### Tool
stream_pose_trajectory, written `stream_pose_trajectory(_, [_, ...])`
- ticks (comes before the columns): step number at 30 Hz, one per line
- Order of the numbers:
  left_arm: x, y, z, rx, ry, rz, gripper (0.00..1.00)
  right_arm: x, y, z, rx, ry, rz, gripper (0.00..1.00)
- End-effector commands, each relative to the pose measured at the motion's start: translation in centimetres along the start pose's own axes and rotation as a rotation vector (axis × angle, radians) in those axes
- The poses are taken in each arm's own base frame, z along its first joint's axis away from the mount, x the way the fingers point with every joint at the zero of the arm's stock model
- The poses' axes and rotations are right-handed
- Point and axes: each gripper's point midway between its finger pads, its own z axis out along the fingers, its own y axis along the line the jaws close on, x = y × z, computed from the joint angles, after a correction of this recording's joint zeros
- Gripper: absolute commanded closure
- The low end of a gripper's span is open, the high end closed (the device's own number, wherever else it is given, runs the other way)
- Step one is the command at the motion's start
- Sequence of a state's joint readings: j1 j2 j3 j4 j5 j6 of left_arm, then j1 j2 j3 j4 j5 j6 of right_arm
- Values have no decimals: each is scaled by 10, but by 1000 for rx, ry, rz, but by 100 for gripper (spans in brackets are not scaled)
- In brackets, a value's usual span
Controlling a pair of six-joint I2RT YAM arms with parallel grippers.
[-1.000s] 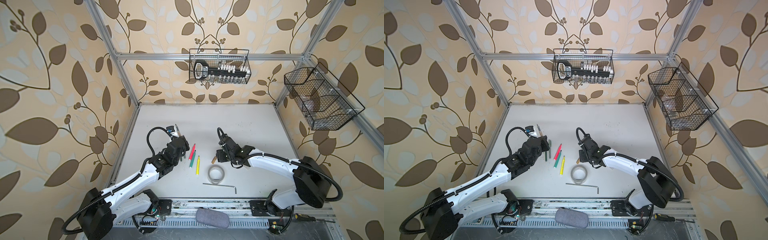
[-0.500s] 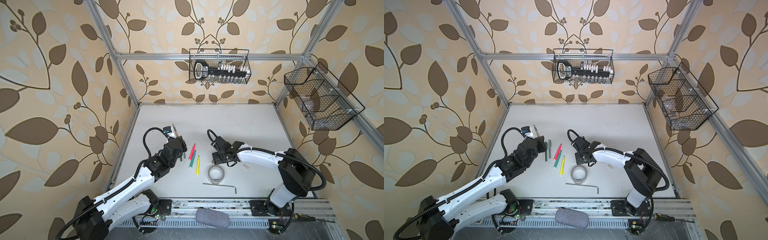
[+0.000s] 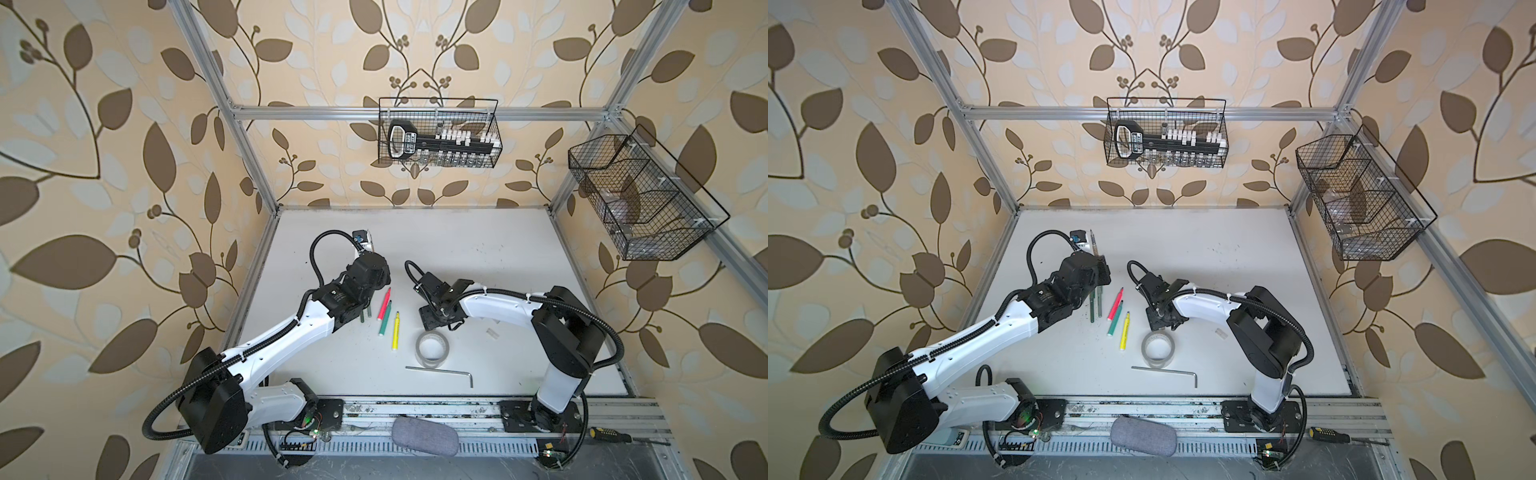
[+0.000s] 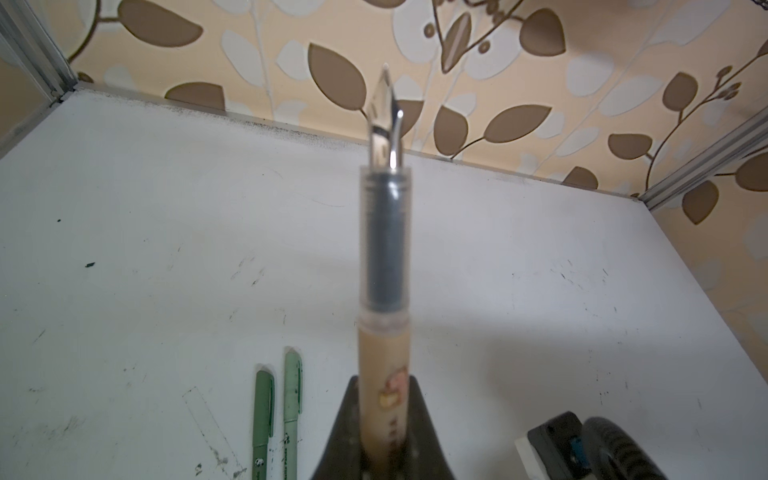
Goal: Insert the pens into the pen caps
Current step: 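Move the right gripper over the tan cap while the left gripper holds the pen, then lower the right gripper and close it on the tan cap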
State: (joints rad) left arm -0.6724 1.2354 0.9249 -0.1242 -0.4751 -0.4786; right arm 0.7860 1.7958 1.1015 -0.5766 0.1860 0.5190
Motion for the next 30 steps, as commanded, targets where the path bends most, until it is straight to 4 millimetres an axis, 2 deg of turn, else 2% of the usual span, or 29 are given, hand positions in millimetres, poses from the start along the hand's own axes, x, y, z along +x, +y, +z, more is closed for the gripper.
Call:
stream_pose_trajectory(1, [-30,-4,-1,-15,-65,12,100,-2,-17,7,39,-2,24,31])
stream_pose_trajectory(9, [-30,-7,4,-17,-50,24,100,18,-34,17,82,26,54,54])
stream_pose_trajectory(14, [-29,-4,0,-16,-48,24,100,21,-47,20,103,26,96,68])
stream_pose_trajectory(21, [-26,-1,-7,-5,-45,12,100,29,-58,12,122,1,141,66])
stream_pose_trajectory(30, [-18,1,-12,19,-25,-9,100,49,-65,15,130,17,171,68])
